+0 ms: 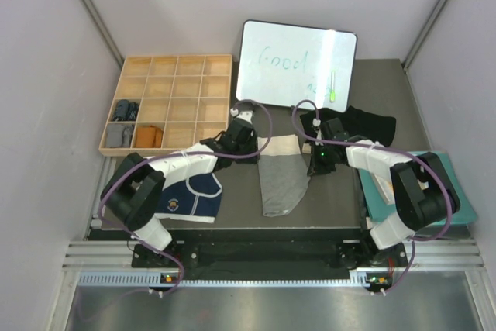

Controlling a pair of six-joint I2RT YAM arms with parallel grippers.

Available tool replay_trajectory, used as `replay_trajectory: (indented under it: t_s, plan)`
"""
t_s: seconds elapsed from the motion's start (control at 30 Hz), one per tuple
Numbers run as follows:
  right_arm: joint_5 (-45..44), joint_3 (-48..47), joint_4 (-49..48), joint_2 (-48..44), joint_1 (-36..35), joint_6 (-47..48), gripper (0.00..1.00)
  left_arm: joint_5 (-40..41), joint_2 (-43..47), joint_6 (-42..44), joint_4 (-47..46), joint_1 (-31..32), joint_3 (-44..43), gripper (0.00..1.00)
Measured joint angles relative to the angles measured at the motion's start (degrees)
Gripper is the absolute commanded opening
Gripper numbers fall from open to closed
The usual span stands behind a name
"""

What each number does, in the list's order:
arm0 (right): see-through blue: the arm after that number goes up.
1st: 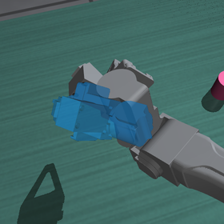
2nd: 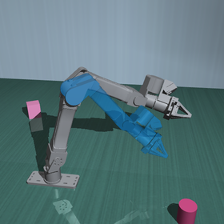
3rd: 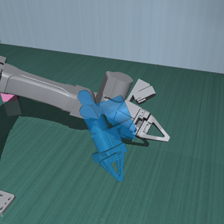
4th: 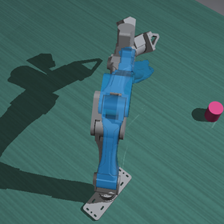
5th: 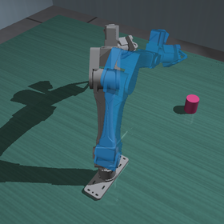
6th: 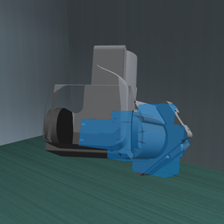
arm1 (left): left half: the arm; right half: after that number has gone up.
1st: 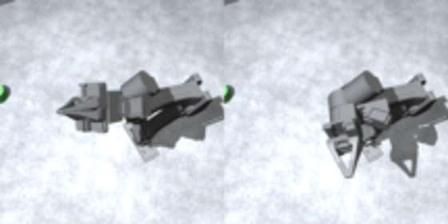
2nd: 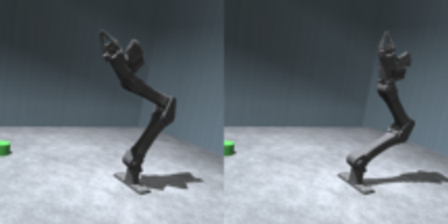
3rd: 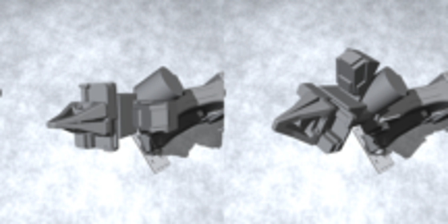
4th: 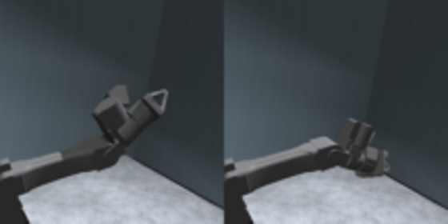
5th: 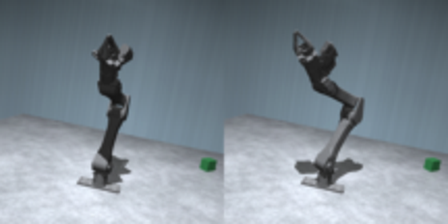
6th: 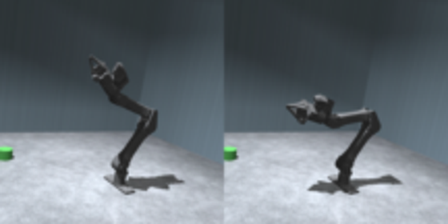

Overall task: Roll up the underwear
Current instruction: Fold the underwear at the center of the board.

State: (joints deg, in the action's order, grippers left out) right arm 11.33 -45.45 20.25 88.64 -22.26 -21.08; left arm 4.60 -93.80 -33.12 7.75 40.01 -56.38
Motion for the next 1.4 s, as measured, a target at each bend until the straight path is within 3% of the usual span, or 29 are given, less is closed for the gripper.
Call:
replay_trajectory:
  t_s: [0.4,0.67,1.4]
  plan:
    - [-6.7,-5.0,6.3,0.1,-6.7,-1.3,0.00,0.3,2.4,-3.9,0.0,-0.3,7.9,0.35]
    - [-9.9,-8.9,9.1,0.1,-10.5,-3.6,0.00,-0.3,8.2,-4.7,-1.1,-3.8,11.2,0.34]
    - [-11.8,-16.5,8.9,8.3,-22.3,-10.5,0.00,-3.7,13.5,-4.7,-2.1,-7.5,17.1,0.34]
